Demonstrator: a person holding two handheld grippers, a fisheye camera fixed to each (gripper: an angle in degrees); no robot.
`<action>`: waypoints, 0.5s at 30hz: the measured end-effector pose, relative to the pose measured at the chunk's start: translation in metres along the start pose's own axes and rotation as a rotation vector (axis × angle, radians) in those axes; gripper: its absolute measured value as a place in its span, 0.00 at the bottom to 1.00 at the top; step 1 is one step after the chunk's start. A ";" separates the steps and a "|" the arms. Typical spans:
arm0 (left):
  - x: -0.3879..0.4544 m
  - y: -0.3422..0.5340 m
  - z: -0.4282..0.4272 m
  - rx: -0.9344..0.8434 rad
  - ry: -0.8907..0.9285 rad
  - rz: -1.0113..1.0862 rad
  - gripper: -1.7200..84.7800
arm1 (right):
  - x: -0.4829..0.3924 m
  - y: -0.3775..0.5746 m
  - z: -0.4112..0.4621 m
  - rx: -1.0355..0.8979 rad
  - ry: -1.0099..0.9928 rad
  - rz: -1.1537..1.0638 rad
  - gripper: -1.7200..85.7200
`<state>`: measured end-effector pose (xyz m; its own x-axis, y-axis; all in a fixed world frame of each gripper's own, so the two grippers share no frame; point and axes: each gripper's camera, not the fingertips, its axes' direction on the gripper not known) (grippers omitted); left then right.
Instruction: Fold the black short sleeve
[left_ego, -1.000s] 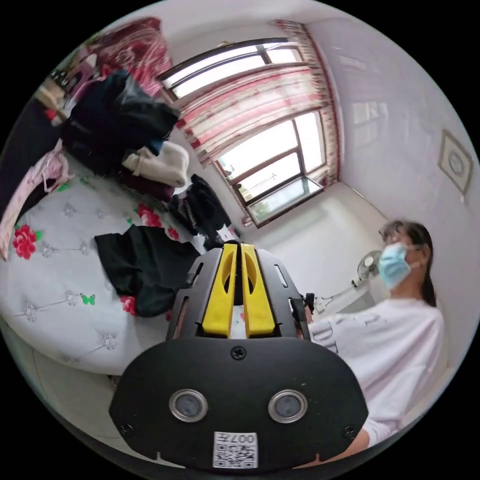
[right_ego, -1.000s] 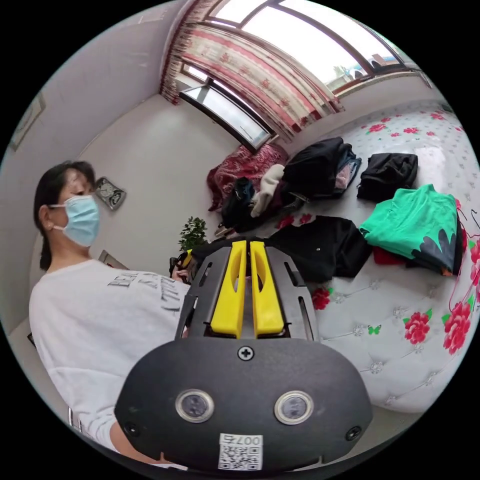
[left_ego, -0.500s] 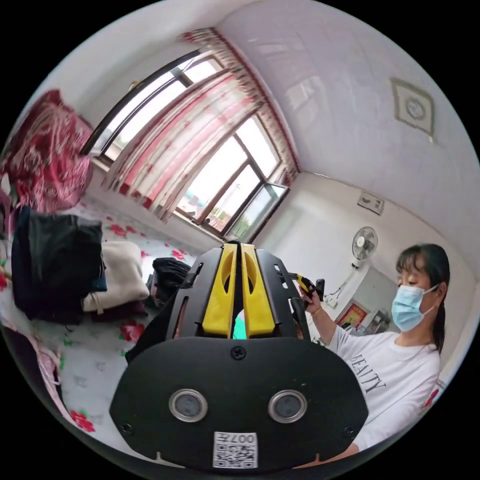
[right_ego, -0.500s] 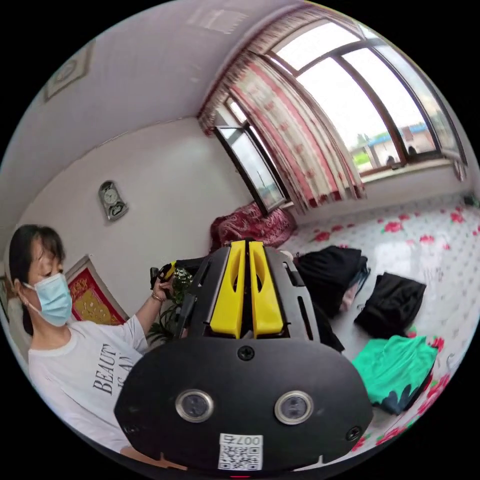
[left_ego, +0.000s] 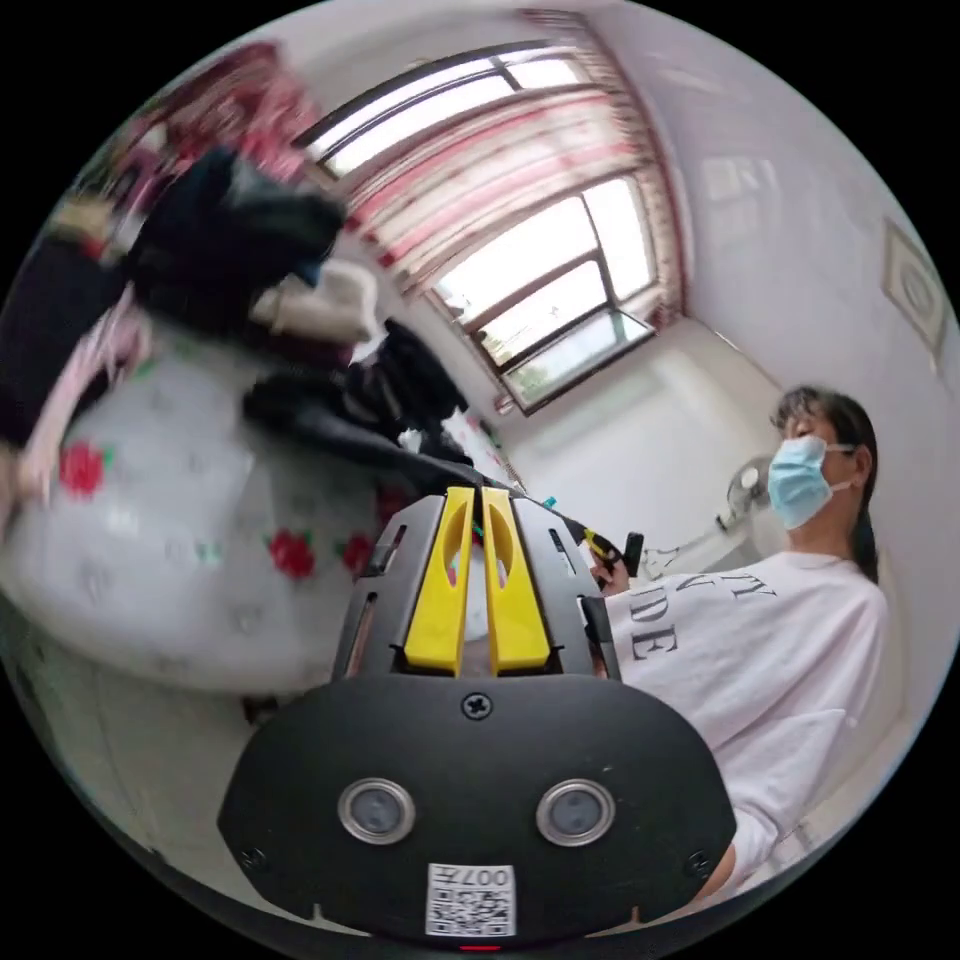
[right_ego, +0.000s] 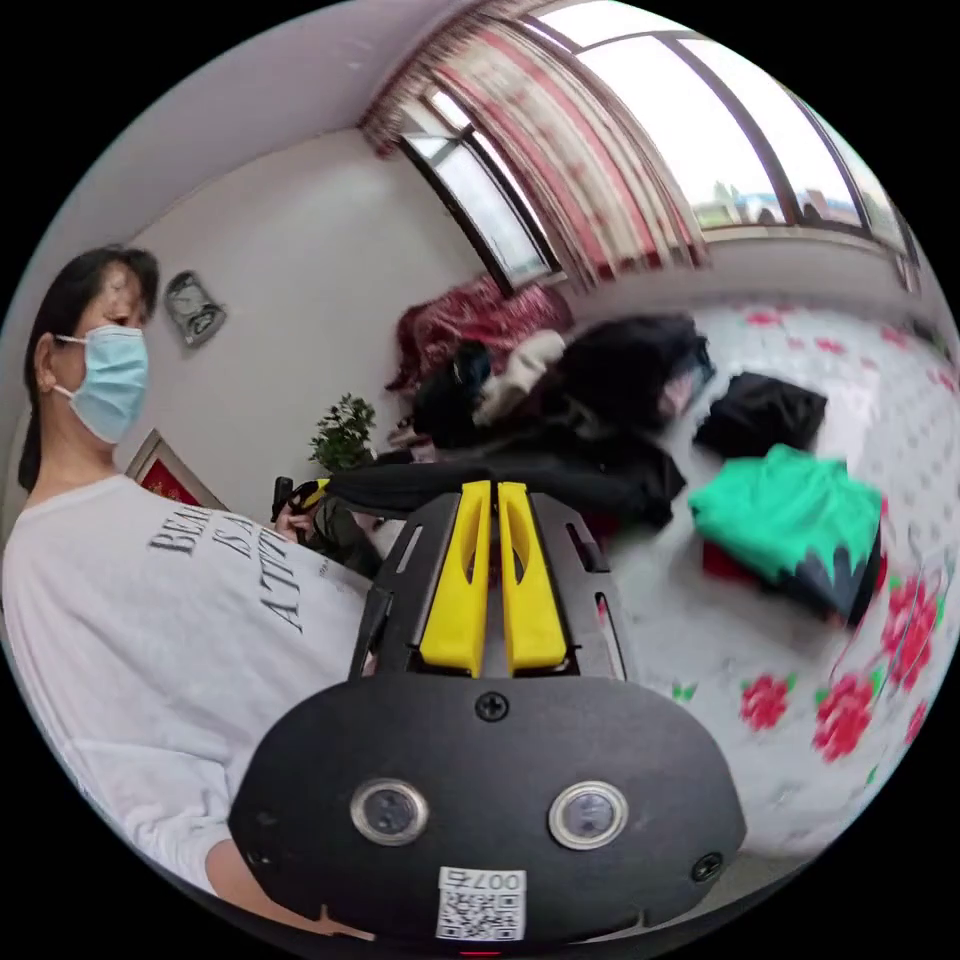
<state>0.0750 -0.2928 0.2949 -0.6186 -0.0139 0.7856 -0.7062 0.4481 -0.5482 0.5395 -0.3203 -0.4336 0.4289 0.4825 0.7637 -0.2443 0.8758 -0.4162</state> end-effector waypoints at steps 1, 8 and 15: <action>-0.026 0.023 0.001 -0.001 -0.006 -0.121 0.01 | 0.008 0.007 0.007 -0.023 -0.008 0.038 0.02; -0.090 0.082 0.003 -0.058 -0.046 -0.421 0.01 | 0.075 0.051 0.063 -0.231 -0.071 0.310 0.02; -0.113 0.033 0.005 -0.052 -0.034 -0.403 0.01 | 0.124 0.013 0.077 -0.188 -0.134 0.408 0.02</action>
<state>0.1195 -0.2807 0.1864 -0.3078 -0.2264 0.9241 -0.8763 0.4458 -0.1827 0.5223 -0.2494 -0.3067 0.2118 0.7931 0.5710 -0.2029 0.6072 -0.7682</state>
